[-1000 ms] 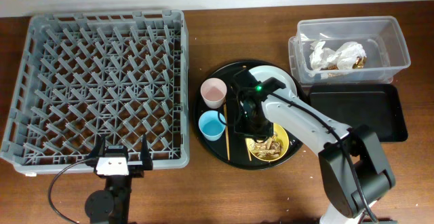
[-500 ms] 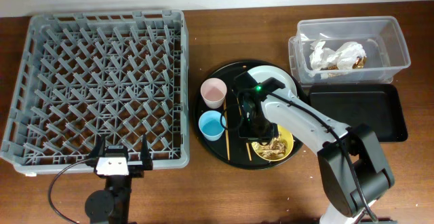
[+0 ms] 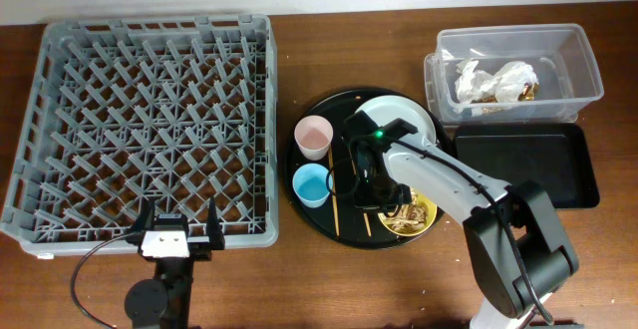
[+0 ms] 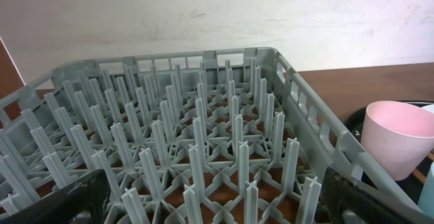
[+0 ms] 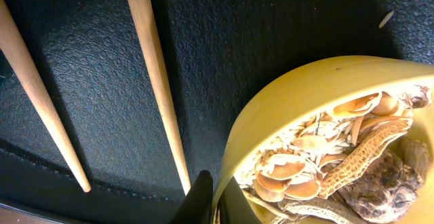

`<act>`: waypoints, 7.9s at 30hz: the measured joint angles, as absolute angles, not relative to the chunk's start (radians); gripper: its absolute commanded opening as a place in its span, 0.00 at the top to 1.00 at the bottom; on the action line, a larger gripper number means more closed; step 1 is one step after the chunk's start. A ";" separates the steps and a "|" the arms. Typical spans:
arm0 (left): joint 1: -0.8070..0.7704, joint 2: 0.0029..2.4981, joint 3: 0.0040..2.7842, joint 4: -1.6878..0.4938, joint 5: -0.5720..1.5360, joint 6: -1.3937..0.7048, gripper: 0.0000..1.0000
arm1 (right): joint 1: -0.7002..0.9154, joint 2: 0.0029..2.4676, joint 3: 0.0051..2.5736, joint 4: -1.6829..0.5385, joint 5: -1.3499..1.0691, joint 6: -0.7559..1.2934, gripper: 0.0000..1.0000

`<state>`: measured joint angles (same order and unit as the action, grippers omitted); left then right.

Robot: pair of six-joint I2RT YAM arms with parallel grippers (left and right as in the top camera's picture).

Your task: Sort waste into correct bins and load items into the dishwasher rack

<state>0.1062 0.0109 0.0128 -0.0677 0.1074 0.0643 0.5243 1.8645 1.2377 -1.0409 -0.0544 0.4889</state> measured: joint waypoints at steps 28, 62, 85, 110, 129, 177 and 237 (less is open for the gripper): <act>0.106 0.011 0.013 -0.068 0.107 0.064 0.01 | 0.044 1.618 1.640 -1.412 -0.073 0.224 0.96; 0.106 0.011 0.013 -0.068 0.108 0.064 0.01 | -0.384 1.618 1.444 -1.242 -0.717 -0.274 0.96; 0.106 0.011 0.013 -0.068 0.107 0.064 0.01 | -0.629 1.621 1.109 -0.794 -1.264 -0.379 0.96; 0.106 0.011 0.013 -0.068 0.107 0.064 0.01 | -0.752 1.621 1.109 -0.830 -1.426 -0.377 0.96; 0.106 0.011 0.013 -0.068 0.107 0.064 0.01 | -0.751 1.620 1.108 -0.931 -1.428 -0.403 0.96; 0.106 0.011 0.013 -0.068 0.107 0.064 0.01 | -0.738 1.620 1.155 -0.814 -0.967 -0.221 0.96; 0.106 0.011 0.013 -0.068 0.107 0.064 0.01 | 0.428 1.846 1.613 -0.950 -0.208 0.355 0.50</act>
<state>0.1062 0.0109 0.0128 -0.0677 0.1074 0.0643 0.4282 1.8462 1.6127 -0.9501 -0.2081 0.3553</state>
